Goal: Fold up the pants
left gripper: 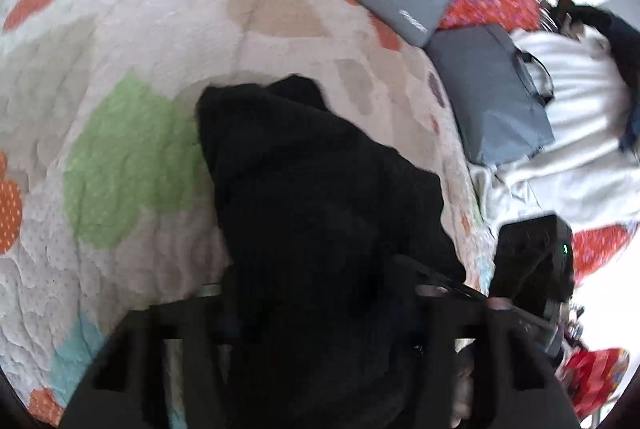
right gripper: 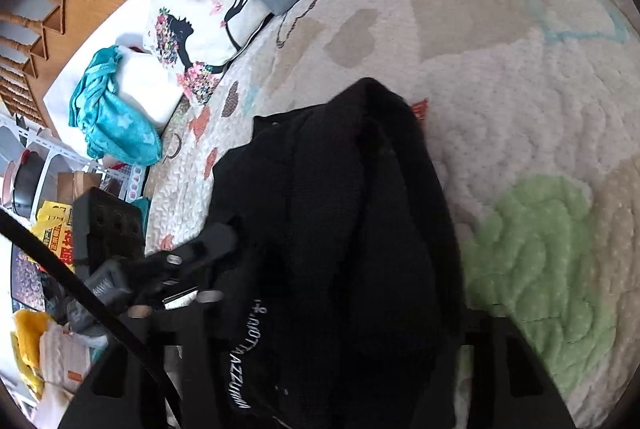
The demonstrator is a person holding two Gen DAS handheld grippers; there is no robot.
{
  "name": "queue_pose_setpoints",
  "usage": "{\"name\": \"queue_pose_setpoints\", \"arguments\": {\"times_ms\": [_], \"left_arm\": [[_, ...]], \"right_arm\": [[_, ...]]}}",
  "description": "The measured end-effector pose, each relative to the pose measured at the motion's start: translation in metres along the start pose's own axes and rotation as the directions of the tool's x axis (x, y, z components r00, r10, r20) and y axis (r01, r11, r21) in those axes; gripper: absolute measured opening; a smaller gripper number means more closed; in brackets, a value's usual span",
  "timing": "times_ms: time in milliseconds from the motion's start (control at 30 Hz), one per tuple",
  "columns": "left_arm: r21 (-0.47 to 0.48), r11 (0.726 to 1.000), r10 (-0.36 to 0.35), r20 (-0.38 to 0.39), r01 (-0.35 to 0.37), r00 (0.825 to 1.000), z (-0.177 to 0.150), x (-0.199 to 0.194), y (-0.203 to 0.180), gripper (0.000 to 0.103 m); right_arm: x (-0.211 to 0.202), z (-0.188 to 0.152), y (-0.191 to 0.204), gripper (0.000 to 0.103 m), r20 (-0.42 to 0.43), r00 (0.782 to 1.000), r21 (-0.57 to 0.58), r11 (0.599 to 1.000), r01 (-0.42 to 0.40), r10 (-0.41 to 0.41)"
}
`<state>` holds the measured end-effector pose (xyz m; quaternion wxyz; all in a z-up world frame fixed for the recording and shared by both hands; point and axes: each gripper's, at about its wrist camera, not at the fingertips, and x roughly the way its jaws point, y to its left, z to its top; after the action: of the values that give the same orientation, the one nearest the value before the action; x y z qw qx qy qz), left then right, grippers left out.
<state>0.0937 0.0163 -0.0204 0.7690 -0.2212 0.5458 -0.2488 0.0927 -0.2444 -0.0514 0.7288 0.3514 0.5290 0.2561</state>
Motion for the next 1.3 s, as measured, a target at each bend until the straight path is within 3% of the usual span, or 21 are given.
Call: {"name": "queue_pose_setpoints", "arguments": {"times_ms": [167, 300, 500, 767, 867, 900, 1033, 1133, 1200, 1267, 1300], "left_arm": [[0.035, 0.999, -0.021, 0.070, 0.019, 0.997, 0.014, -0.029, -0.018, 0.044], [0.017, 1.000, -0.027, 0.118, 0.025, 0.993, 0.048, -0.043, -0.017, 0.044], [0.015, 0.998, 0.057, 0.150, -0.060, 0.987, 0.102, -0.027, -0.008, 0.044], [-0.015, 0.987, 0.160, 0.105, -0.159, 0.982, 0.145, 0.023, 0.028, 0.048], [-0.023, 0.982, 0.188, 0.064, -0.187, 0.980, 0.150, 0.040, 0.039, 0.053], [-0.030, 0.984, 0.175, 0.056, -0.174, 0.983, 0.150, 0.041, 0.042, 0.053], [-0.044, 0.994, 0.103, 0.074, -0.100, 0.992, 0.145, 0.018, 0.047, 0.053], [-0.051, 0.996, 0.082, 0.105, -0.077, 0.991, 0.135, -0.007, 0.049, 0.053], [-0.063, 0.995, 0.083, 0.128, -0.076, 0.988, 0.129, -0.021, 0.048, 0.053], [-0.056, 0.996, 0.070, 0.154, -0.062, 0.986, 0.119, -0.033, 0.040, 0.053], [-0.046, 0.997, 0.062, 0.162, -0.055, 0.985, 0.115, -0.037, 0.035, 0.053]], "right_arm": [[-0.012, 0.018, 0.026, 0.034, 0.047, 0.999, -0.049, 0.999, -0.018, 0.020], [-0.013, 0.046, 0.052, 0.034, 0.083, 0.996, -0.105, 0.995, -0.002, 0.010], [0.015, 0.097, 0.078, 0.033, 0.115, 0.988, -0.198, 0.973, 0.120, -0.099], [0.065, 0.140, 0.058, 0.034, 0.100, 0.978, -0.182, 0.963, 0.200, -0.184], [0.078, 0.144, 0.039, 0.042, 0.088, 0.969, -0.161, 0.956, 0.244, -0.232], [0.079, 0.144, 0.032, 0.047, 0.090, 0.968, -0.157, 0.957, 0.246, -0.234], [0.067, 0.143, 0.029, 0.049, 0.115, 0.964, -0.168, 0.952, 0.257, -0.240], [0.054, 0.144, 0.033, 0.067, 0.159, 0.943, -0.184, 0.929, 0.321, -0.294], [0.041, 0.145, 0.035, 0.067, 0.187, 0.935, -0.167, 0.928, 0.333, -0.301], [0.019, 0.143, 0.046, 0.067, 0.279, 0.899, -0.148, 0.910, 0.386, -0.336], [0.010, 0.143, 0.050, 0.066, 0.304, 0.895, -0.143, 0.913, 0.382, -0.327]]}}
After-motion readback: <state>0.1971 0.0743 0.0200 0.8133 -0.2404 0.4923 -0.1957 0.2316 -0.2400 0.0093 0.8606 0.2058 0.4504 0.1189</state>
